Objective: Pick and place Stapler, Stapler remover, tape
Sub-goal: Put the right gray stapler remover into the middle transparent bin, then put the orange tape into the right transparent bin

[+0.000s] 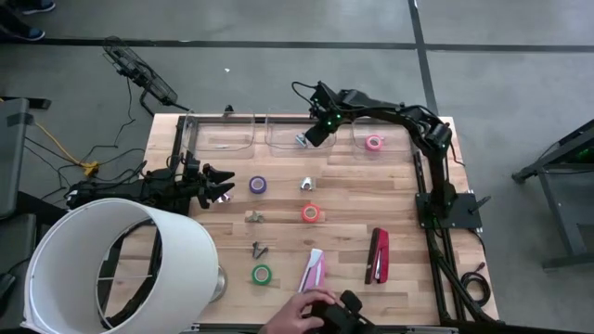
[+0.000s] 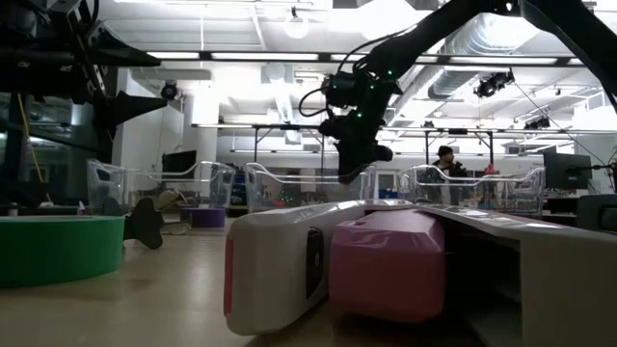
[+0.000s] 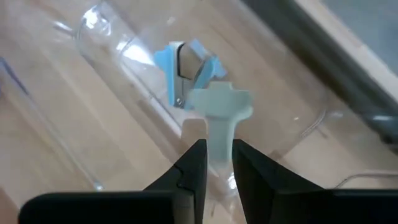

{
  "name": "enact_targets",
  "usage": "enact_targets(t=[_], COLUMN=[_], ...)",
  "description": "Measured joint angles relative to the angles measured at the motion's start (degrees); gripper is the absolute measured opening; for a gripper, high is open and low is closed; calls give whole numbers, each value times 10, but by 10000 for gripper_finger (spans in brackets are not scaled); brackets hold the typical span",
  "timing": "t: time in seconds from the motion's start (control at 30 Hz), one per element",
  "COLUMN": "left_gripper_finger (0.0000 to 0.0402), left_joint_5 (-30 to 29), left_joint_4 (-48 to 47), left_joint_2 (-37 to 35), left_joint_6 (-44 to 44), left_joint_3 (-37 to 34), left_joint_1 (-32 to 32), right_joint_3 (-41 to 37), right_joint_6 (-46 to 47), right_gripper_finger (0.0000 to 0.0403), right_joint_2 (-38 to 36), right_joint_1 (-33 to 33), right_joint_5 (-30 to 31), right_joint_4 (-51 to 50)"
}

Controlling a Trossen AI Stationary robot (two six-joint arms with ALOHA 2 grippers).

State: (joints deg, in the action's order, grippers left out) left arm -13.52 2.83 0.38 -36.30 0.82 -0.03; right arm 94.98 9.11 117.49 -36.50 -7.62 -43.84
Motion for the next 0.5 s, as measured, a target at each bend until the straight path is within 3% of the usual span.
enact_targets(t=[0.5], left_gripper_finger=[296], left_joint_5=[0], left_joint_4=[0], left_joint_2=[0], left_joint_6=[0], left_joint_3=[0], left_joint_1=[0], right_joint_3=[0], right_joint_6=[15], right_gripper_finger=[42], right_joint_2=[-1], right_joint_1=[-2], right_joint_5=[-29], right_joint_4=[-30])
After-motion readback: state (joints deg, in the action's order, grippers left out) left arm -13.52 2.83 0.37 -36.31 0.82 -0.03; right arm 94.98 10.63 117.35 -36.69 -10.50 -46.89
